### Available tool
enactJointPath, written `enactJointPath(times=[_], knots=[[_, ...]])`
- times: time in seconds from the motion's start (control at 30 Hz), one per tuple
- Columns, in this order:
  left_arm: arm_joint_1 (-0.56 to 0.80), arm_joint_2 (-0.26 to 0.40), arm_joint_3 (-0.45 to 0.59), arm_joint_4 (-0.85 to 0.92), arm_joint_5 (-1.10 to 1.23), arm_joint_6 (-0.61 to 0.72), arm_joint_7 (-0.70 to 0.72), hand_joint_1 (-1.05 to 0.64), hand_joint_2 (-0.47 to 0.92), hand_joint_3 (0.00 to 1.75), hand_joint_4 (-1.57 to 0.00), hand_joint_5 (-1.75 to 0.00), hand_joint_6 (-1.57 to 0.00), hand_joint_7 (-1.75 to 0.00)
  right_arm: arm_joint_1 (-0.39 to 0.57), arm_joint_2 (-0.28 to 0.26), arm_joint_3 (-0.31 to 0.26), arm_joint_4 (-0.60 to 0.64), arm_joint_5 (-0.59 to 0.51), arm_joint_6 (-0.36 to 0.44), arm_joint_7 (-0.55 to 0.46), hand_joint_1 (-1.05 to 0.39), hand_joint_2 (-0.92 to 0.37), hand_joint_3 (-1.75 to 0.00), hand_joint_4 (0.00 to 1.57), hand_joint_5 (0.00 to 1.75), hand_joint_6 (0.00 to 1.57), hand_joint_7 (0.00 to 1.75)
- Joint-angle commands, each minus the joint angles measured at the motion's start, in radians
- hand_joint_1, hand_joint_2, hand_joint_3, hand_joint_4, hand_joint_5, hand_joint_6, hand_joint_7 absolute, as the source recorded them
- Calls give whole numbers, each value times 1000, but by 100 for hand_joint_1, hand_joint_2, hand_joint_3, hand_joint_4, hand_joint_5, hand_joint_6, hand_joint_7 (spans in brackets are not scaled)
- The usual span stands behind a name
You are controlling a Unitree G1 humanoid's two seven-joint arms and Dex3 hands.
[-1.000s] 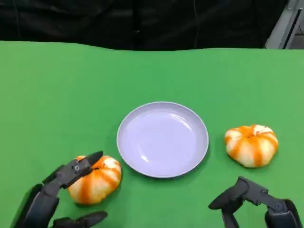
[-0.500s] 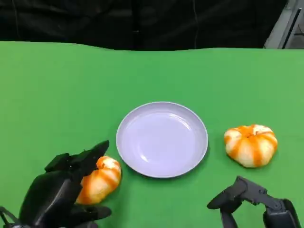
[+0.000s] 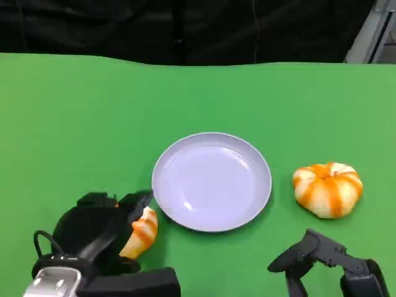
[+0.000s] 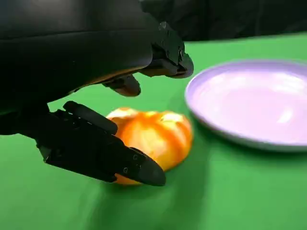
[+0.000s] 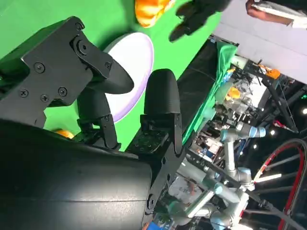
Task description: Grasp the bread from the table and place it into the plate.
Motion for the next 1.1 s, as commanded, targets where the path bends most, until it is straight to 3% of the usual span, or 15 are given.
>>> enactJointPath(times=[0.03,0.27,0.3,0.37,0.43,0.57,0.6,0.63,0.73,0.8,0.9,1.1], knots=[[-47,5,-33,81,12,53,8,-35,86,0,-43,-27,-38,-1,13,-2,3,-18,2,4,-6,-9,-34,-129,71,153,77,122],[-91,6,-76,190,7,113,29,-29,86,0,-60,-31,-41,-1,13,-2,2,-17,-3,2,-8,-10,-34,-129,72,153,77,122],[-96,9,-82,205,3,114,38,-29,86,0,-60,-44,-44,-1,13,-2,2,-17,-2,3,-7,-10,-34,-128,72,152,77,122],[-102,18,-88,233,-14,93,67,-28,86,0,-49,-87,-48,-1,12,-2,3,-14,3,1,-6,-10,-35,-128,72,152,77,122],[-99,29,-79,257,-60,33,127,-25,89,2,-55,-131,-68,-6,11,-2,3,-11,7,-2,-5,-10,-35,-128,72,152,77,122],[-85,58,-53,296,-161,-135,291,-18,92,18,-78,-167,-116,-19,10,-3,4,-10,10,-2,-4,-10,-35,-127,71,152,77,122],[-79,65,-47,292,-180,-166,321,-18,90,26,-80,-171,-121,-24,9,-3,4,-9,8,-3,-5,-10,-35,-127,71,152,77,122],[-74,70,-44,288,-194,-185,340,-18,81,50,-81,-173,-116,-46,8,-2,4,-8,7,-3,-6,-10,-35,-127,71,152,77,122],[-58,80,-32,270,-215,-239,415,-17,58,96,-85,-174,-98,-93,5,-2,3,-4,10,-3,-6,-10,-36,-127,71,152,77,121],[-43,84,-21,251,-223,-272,467,-18,51,110,-86,-175,-92,-107,1,-3,2,0,6,-6,-9,-10,-36,-127,71,152,77,121],[-26,88,-6,230,-230,-320,534,-14,42,122,-87,-175,-90,-112,-2,-4,1,6,3,-10,-12,-10,-36,-126,72,151,77,121],[-12,101,5,210,-225,-398,612,-11,37,127,-87,-175,-94,-108,-4,-6,1,10,7,-13,-11,-10,-35,-127,71,152,77,121]])
